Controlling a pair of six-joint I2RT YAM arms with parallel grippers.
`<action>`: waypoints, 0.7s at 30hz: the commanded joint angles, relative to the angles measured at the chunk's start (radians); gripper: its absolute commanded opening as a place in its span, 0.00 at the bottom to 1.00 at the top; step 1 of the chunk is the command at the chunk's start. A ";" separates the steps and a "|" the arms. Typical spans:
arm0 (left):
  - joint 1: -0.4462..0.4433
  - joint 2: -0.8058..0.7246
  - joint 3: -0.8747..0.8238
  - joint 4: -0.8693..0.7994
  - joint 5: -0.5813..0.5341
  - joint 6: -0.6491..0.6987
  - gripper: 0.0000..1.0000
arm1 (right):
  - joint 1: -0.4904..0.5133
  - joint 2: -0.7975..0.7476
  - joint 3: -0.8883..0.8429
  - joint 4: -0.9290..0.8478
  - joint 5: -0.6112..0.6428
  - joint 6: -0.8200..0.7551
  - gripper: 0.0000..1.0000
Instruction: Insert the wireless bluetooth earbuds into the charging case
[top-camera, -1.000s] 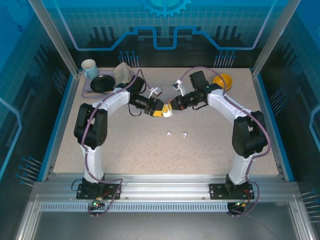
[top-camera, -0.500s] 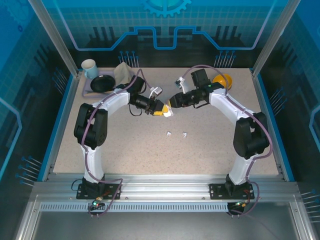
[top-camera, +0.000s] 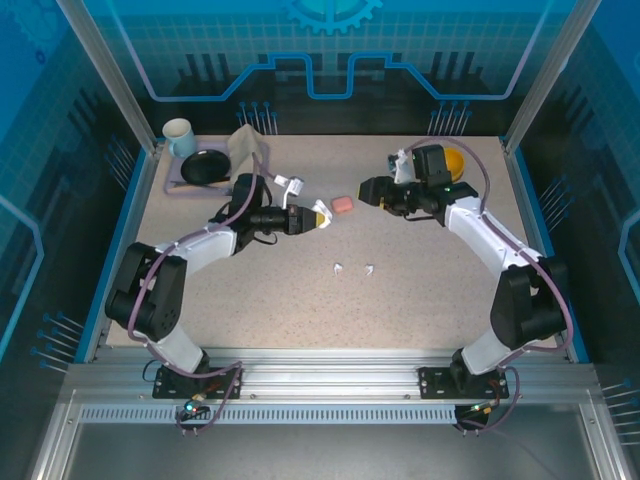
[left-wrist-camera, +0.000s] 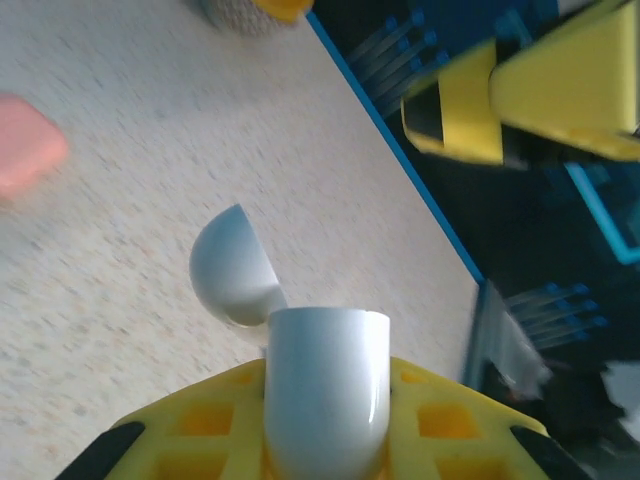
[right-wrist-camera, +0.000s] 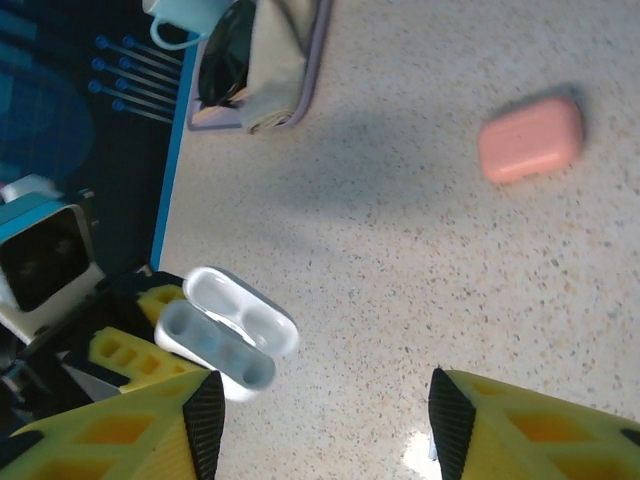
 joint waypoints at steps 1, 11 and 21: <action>-0.016 -0.029 -0.101 0.442 -0.172 -0.052 0.00 | 0.014 -0.066 -0.050 0.091 0.023 0.117 0.59; -0.130 -0.010 -0.240 0.897 -0.339 -0.079 0.00 | 0.063 -0.056 -0.078 0.244 -0.043 0.236 0.60; -0.147 -0.021 -0.263 0.984 -0.318 -0.127 0.00 | 0.065 -0.035 -0.110 0.427 -0.125 0.239 0.55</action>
